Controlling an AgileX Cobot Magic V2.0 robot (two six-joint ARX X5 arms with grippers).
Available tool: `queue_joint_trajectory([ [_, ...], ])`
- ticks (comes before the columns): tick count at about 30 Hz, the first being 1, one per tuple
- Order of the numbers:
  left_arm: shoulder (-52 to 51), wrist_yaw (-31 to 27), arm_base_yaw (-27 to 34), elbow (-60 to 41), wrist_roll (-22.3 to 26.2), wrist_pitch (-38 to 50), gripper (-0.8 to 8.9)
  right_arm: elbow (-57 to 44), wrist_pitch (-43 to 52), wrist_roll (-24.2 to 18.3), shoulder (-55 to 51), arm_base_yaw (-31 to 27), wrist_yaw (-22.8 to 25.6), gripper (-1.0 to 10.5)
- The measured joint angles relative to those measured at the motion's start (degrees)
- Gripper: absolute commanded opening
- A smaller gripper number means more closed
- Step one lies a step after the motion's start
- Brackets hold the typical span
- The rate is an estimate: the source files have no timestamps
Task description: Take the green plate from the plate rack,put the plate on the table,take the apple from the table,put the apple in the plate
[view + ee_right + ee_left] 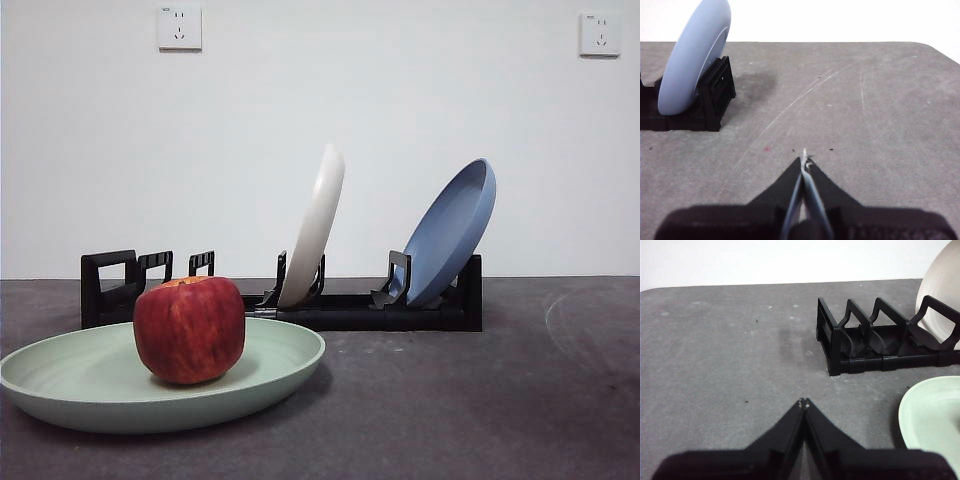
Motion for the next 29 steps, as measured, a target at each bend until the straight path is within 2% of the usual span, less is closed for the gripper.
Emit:
queue_joint_trajectory([
  [29,0.90,0.00,0.00,0.00,0.00,0.00,-0.01,0.00,0.02,1.25,0.02,0.00,0.50,0.0],
])
